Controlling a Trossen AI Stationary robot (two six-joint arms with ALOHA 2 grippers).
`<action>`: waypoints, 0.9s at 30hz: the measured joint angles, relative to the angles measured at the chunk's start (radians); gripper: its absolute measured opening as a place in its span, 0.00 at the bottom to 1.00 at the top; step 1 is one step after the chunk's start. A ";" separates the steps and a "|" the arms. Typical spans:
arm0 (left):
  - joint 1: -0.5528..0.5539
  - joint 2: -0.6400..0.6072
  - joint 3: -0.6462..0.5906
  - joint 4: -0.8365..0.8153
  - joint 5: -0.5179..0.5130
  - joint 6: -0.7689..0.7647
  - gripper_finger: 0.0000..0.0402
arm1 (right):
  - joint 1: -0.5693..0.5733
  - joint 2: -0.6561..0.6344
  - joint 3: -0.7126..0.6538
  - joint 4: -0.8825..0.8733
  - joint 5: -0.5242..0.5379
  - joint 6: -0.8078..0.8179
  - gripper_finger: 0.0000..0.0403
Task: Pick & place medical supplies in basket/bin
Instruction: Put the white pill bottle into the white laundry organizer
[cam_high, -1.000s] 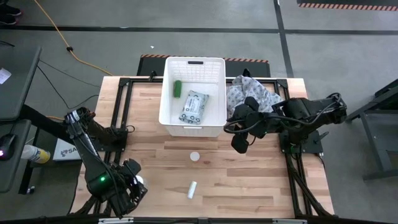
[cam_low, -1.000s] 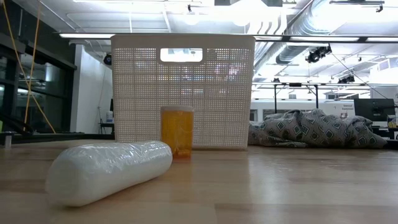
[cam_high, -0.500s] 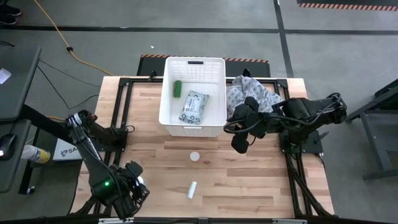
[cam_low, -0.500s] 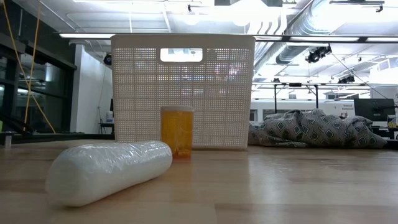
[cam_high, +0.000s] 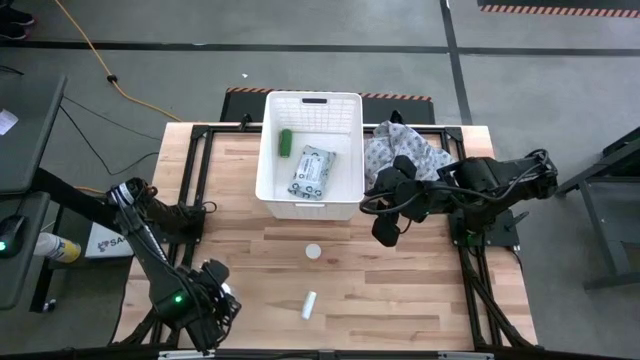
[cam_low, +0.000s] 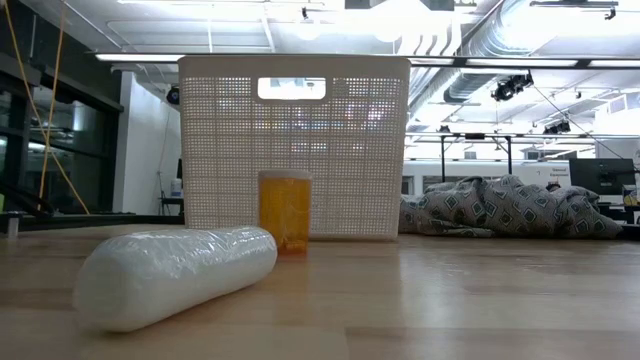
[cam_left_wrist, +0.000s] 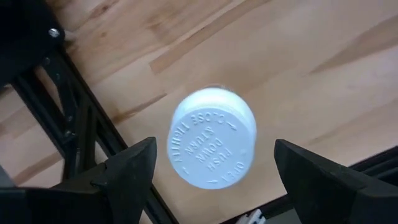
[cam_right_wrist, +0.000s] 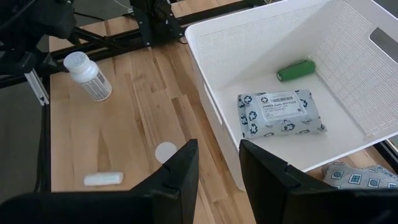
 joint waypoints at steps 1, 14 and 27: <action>0.000 0.000 -0.004 0.007 0.000 0.000 0.89 | 0.000 0.000 0.000 0.000 0.000 0.000 0.27; 0.000 0.000 -0.065 0.074 -0.002 0.003 0.89 | 0.000 0.000 0.000 0.000 0.028 0.000 0.27; 0.000 0.000 -0.110 0.115 0.053 0.000 0.89 | 0.000 0.000 0.000 0.000 0.034 0.000 0.27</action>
